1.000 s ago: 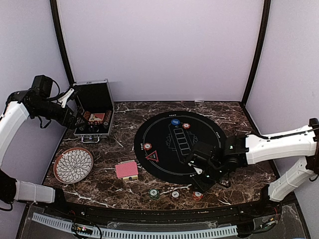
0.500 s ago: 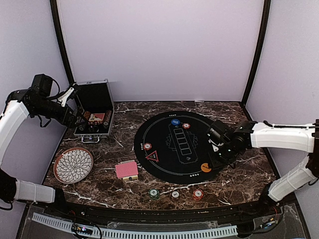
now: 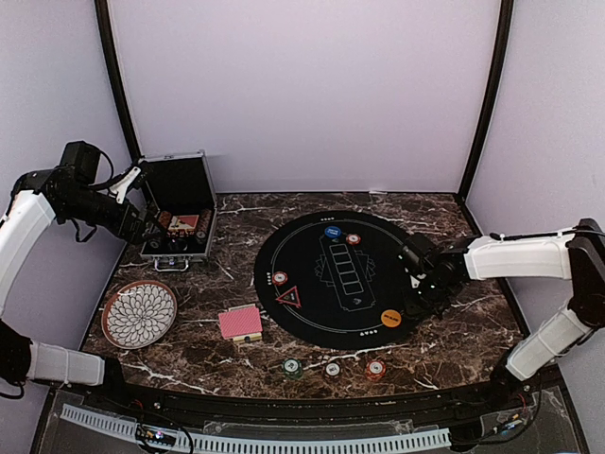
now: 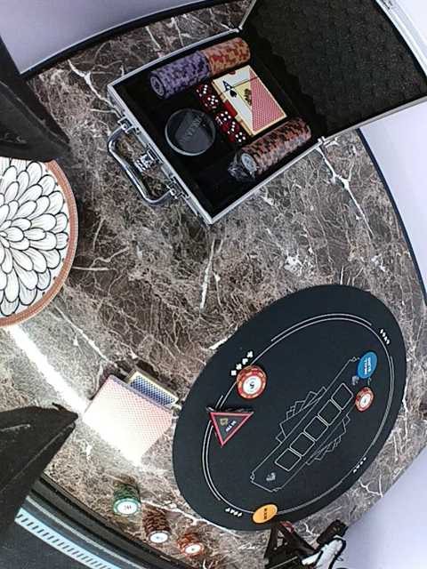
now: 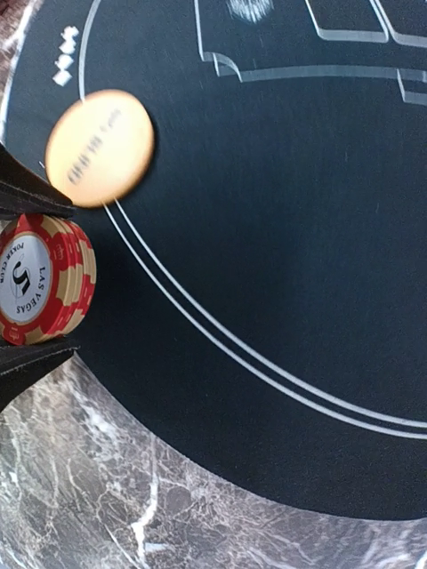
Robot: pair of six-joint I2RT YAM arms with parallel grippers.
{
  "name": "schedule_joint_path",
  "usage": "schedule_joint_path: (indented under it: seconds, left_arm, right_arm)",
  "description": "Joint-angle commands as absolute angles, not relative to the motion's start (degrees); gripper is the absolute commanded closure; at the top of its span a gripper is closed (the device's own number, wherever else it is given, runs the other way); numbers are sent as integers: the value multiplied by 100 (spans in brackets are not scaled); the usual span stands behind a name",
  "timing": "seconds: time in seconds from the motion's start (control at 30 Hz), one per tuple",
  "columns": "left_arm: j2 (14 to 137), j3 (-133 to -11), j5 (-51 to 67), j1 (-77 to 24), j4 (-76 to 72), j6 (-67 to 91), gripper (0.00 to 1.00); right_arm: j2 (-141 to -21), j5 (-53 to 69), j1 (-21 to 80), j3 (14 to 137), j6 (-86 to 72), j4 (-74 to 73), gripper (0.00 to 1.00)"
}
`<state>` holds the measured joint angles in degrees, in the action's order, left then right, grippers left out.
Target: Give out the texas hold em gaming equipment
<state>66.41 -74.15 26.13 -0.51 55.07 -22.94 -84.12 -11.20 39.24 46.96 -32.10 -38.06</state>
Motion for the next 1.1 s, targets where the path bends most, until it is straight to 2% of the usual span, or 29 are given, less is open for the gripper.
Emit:
schedule_joint_path:
  seconds: [0.0,0.3,0.37,0.6,0.7,0.9,1.07]
  left_arm:
    - [6574,-7553,2691,-18,5666,-2390,1]
    - [6592,-7526,2694,-18,5635,-2382,1]
    - [6587,-7519,2691,-18,5634,-2383,1]
    - [6574,-7515,2643,-18,5663,-2433,1]
    - [6566,-7506,2648,-18,5661,-2437,1]
    - [6565,-7506,2672,-18,5663,-2441,1]
    - [6561,-7485,2655,-18,5669,-2468,1]
  right_arm:
    - [-8530,-1290,3789,4522,-3409,-3270,89]
    - [-8691,-1231,3561,4395,-3410,-2875,88]
    - [-8762,-1191,3560,4365,-3422,-2834,82]
    - [-8797,-1146,3560,4344,-3462,-2894,45]
    - [-8678,-1253,3560,4425,-3492,-3035,33]
    - [-8179,-1430,3665,4886,-3319,-3535,22]
    - [-7937,-1693,4651,5564,-3021,-4241,18]
